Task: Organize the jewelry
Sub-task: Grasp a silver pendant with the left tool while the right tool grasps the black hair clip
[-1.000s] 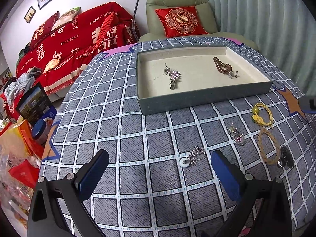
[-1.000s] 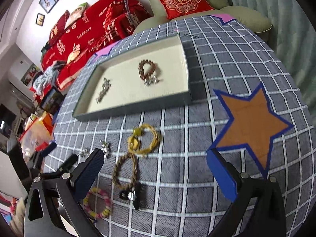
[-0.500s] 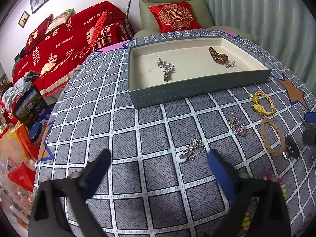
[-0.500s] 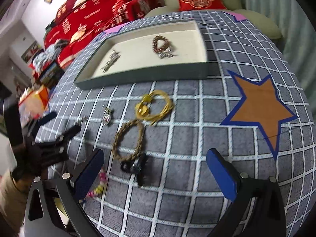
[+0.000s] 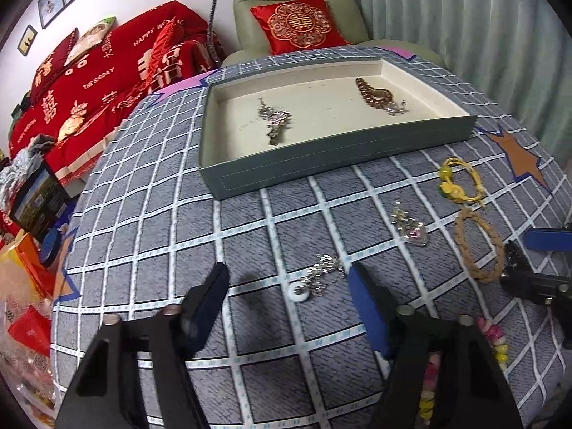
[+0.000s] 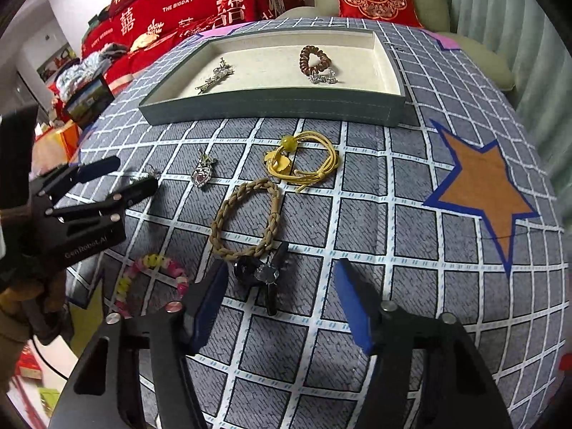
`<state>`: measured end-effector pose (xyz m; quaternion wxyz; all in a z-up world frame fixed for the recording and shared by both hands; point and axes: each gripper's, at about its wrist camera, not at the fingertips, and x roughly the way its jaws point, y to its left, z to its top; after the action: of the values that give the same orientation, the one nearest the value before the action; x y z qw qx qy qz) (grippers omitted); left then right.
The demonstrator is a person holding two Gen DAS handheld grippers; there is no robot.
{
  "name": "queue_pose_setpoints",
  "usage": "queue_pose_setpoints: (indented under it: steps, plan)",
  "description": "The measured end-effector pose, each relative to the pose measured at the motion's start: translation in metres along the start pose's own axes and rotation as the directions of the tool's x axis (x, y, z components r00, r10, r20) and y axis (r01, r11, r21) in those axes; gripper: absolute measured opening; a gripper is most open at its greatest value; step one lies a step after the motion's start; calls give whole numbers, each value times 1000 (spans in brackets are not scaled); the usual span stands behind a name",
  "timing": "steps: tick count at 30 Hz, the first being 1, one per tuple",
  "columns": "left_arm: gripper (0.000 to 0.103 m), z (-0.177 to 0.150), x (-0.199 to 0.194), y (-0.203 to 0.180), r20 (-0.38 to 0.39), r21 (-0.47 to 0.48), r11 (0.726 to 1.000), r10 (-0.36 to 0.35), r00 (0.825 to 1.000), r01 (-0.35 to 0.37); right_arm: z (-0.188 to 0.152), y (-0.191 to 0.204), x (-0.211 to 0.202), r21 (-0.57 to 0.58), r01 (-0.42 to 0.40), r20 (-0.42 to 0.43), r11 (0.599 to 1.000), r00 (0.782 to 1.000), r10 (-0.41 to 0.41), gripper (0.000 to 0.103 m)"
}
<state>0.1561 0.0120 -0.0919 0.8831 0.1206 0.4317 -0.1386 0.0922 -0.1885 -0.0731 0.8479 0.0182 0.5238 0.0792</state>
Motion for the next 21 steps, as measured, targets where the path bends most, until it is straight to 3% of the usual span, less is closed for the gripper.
queue_pose_setpoints:
  steps: [4, 6, 8, 10, 15, 21]
  plan:
    - [57, 0, -1, -6, -3, 17, 1000, -25, 1000, 25, -3, 7, -1, -46, 42, 9, 998, 999, -42, 51]
    - [45, 1, -2, -6, -13, 8, 998, -57, 998, 57, -4, 13, 0, -83, 66, 13, 994, 998, -65, 47]
    - [44, 1, -3, -7, -15, 6, 998, -60, 998, 60, -4, 18, 1, -110, 79, 18, 991, 997, -78, 39]
    - [23, 1, -3, -10, -14, 6, 996, -86, 996, 86, -5, 20, 0, -116, 72, 19, 991, 997, -71, 26]
    - [22, -3, -8, -10, -12, -1, 997, -76, 997, 76, -8, 17, -4, -88, 62, 26, 994, 998, -60, 23]
    - [14, -9, -24, 1, 16, -83, 992, -95, 995, 96, -12, 8, -15, -56, 36, 37, 998, 999, -34, 23]
